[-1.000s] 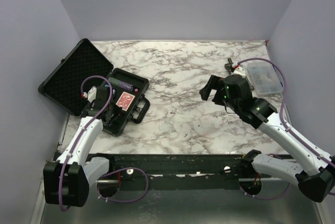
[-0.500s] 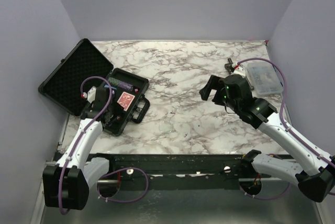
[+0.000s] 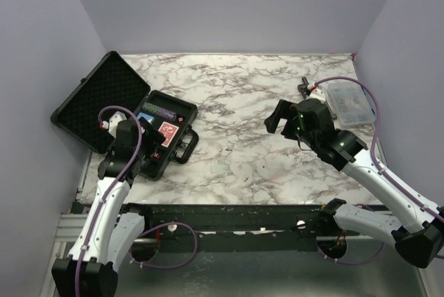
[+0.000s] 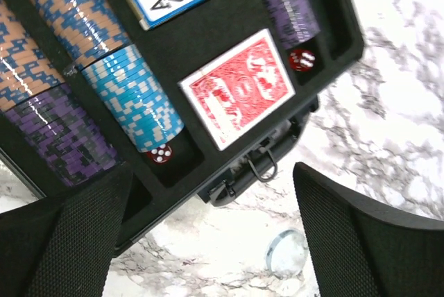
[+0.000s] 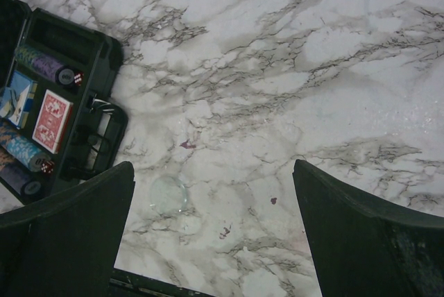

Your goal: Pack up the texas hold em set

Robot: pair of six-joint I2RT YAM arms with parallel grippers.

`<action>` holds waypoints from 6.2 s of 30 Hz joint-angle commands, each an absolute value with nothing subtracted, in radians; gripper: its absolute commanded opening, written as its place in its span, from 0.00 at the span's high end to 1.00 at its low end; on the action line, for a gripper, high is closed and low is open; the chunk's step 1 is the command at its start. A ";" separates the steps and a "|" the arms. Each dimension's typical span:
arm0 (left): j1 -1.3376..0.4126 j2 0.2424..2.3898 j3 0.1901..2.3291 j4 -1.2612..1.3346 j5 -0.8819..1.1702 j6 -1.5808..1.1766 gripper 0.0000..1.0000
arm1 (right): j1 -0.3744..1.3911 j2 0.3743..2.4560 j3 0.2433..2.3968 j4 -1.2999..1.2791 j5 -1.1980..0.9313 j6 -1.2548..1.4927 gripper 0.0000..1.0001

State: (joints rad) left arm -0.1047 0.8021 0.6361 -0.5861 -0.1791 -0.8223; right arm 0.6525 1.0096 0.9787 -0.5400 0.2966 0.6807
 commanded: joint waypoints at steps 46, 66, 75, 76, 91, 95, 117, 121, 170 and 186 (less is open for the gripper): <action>-0.164 0.447 0.660 -0.571 0.391 -0.433 0.02 | 0.788 1.165 0.832 -0.495 -0.145 0.805 0.00; -0.170 0.359 0.658 -0.584 0.274 -0.447 0.03 | 1.059 1.611 1.192 -0.598 0.137 0.805 0.00; -0.170 0.314 0.660 -0.598 0.235 -0.454 0.03 | 1.104 1.759 1.328 -0.685 0.234 0.805 0.00; -0.170 0.309 0.660 -0.597 0.231 -0.455 0.03 | 1.109 1.772 1.341 -0.695 0.245 0.805 0.00; -0.170 0.283 0.661 -0.604 0.212 -0.457 0.03 | 1.134 1.939 1.451 -0.765 0.325 0.804 0.00; -0.170 0.281 0.661 -0.604 0.209 -0.457 0.03 | 1.138 1.977 1.468 -0.768 0.339 0.805 0.00; -0.170 0.281 0.663 -0.608 0.193 -0.460 0.03 | 1.140 2.064 1.470 -0.706 0.364 0.770 0.24; -0.169 0.277 0.662 -0.609 0.192 -0.460 0.03 | 1.140 2.074 1.461 -0.698 0.361 0.767 0.29; -0.170 0.155 0.652 -0.605 0.098 -0.522 0.03 | 1.139 1.875 1.495 -0.664 0.319 0.679 0.49; -0.170 -0.075 0.602 -0.538 0.013 -0.545 0.01 | 1.138 2.084 1.876 -0.712 0.312 0.578 0.49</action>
